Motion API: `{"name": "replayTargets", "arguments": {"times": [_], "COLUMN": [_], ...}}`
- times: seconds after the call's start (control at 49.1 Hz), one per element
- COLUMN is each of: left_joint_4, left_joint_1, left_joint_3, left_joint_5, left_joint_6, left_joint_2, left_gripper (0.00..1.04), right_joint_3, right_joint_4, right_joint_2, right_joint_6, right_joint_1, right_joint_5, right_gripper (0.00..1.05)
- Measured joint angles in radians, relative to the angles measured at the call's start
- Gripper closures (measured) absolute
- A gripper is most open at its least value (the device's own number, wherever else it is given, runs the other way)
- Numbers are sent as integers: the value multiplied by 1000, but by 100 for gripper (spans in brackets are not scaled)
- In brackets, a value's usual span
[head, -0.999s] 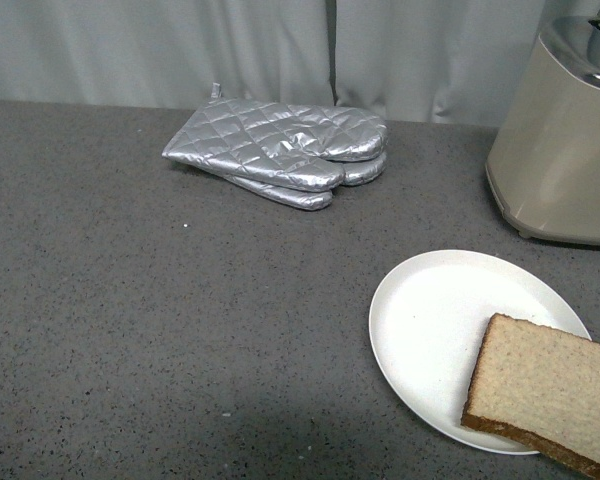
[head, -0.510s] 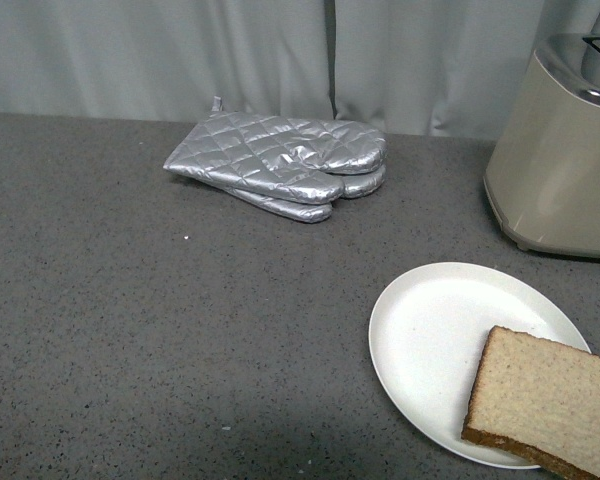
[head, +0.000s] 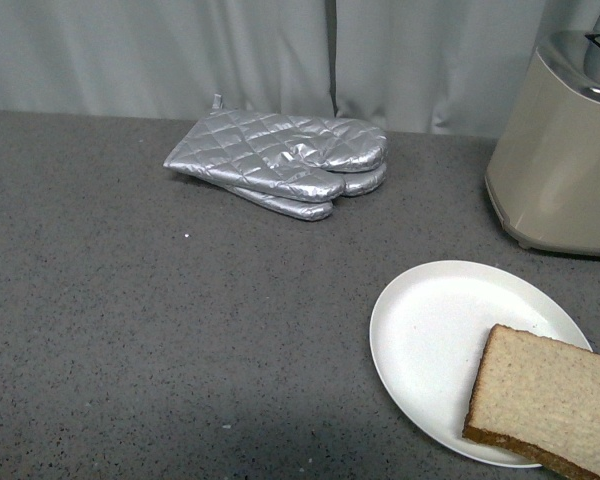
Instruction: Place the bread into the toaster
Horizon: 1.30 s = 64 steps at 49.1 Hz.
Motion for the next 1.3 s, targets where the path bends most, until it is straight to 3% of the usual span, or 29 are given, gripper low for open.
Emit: {"name": "replayTargets", "arguments": {"times": [0.245, 0.611, 0.815, 1.039, 1.304], "left_joint_4": [0, 0, 0, 0, 0], "left_joint_1": [0, 0, 0, 0, 0], "left_joint_3": [0, 0, 0, 0, 0], "left_joint_5": [0, 0, 0, 0, 0], "left_joint_6": [0, 0, 0, 0, 0], "left_joint_2": [0, 0, 0, 0, 0], "left_gripper": [7, 7, 7, 7, 7], "right_joint_3": [-34, -32, 11, 103, 163], "right_joint_4": [345, 711, 832, 790, 654], "right_joint_2": [292, 620, 777, 819, 722], "right_joint_6": [178, 357, 416, 440, 459], "right_joint_1": [56, 166, 193, 216, 209], "right_joint_5": [10, 33, 42, 55, 32], "right_gripper": [9, 9, 9, 9, 52]}}
